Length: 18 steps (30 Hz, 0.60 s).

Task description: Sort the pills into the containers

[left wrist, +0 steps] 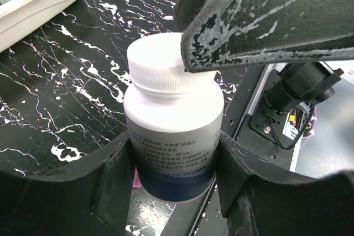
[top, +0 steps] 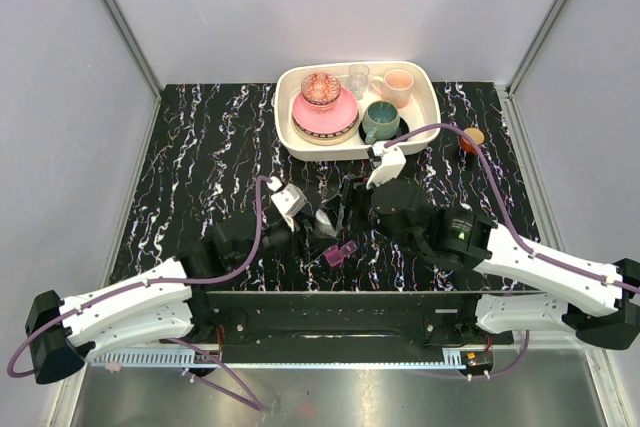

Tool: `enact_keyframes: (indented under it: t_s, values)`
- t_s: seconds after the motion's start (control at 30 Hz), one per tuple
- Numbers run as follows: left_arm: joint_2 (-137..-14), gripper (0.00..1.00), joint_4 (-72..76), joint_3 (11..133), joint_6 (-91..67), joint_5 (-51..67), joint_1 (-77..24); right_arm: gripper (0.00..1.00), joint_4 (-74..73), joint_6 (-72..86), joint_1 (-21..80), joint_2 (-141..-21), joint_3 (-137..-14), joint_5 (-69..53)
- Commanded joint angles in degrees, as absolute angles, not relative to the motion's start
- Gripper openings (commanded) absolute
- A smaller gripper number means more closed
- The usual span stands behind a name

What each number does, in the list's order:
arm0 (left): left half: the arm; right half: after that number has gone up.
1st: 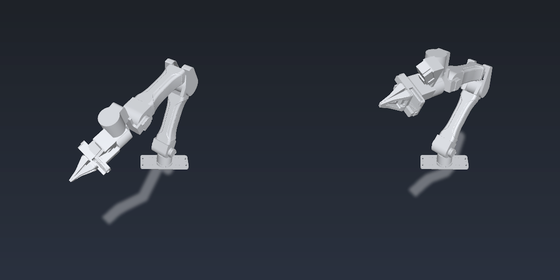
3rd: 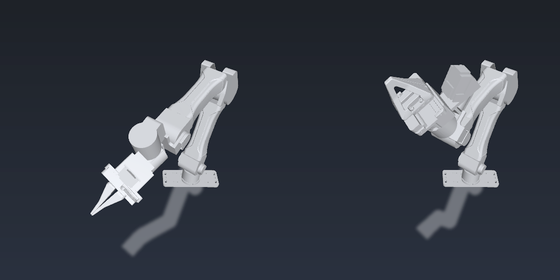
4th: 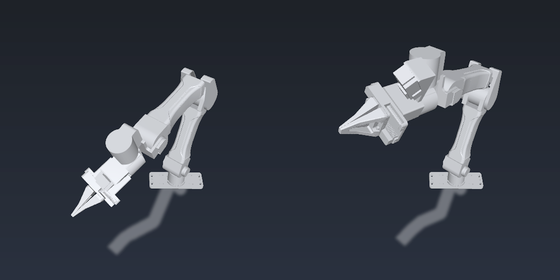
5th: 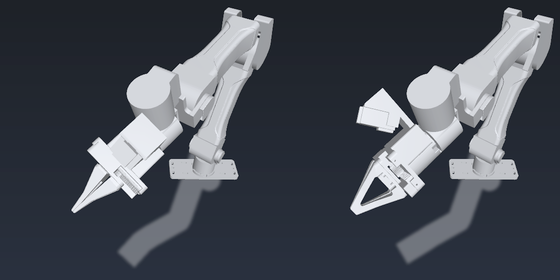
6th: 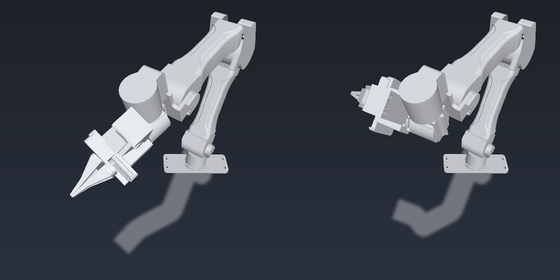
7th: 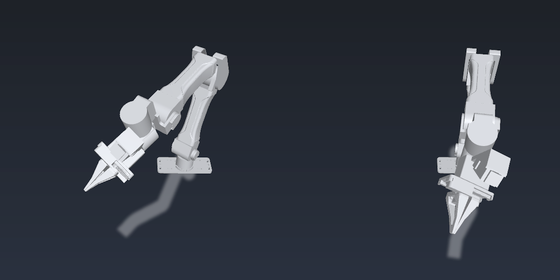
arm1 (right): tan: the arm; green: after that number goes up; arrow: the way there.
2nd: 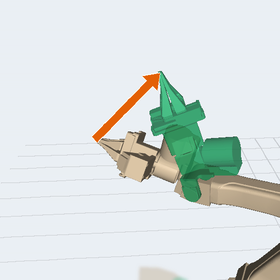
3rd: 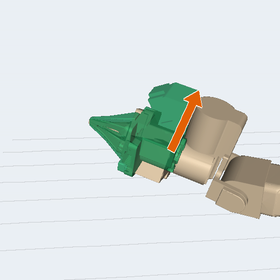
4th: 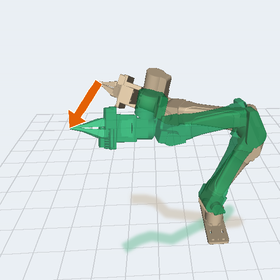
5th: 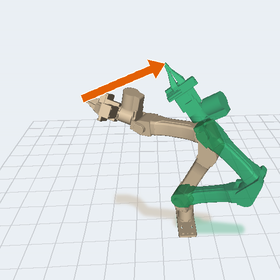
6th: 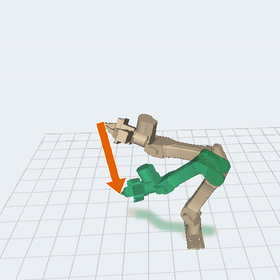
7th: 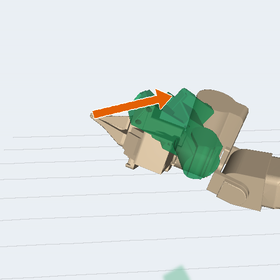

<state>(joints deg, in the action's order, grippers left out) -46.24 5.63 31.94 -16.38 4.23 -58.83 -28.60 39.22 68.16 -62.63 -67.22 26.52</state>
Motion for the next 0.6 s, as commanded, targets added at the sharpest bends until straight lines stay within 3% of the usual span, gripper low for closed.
enact_keyframes:
  t_s: [0.0,0.1,0.33,0.57]
  values:
    - [-45.26,0.00,8.09,34.72,-16.00,3.43,-58.97,0.62,-26.63,39.81,68.64,-63.28,-69.26,28.83]
    - [-45.17,0.00,8.17,34.63,-16.00,3.60,-58.98,0.57,-25.41,39.90,68.64,-63.28,-68.56,28.13]
    - [-44.47,0.00,8.79,34.19,-16.17,3.78,-58.98,0.63,-25.22,39.64,68.56,-64.51,-68.47,27.34]
    - [-44.38,0.00,8.96,34.01,-16.08,4.04,-59.06,0.59,-24.61,39.46,68.64,-64.86,-67.94,26.54]
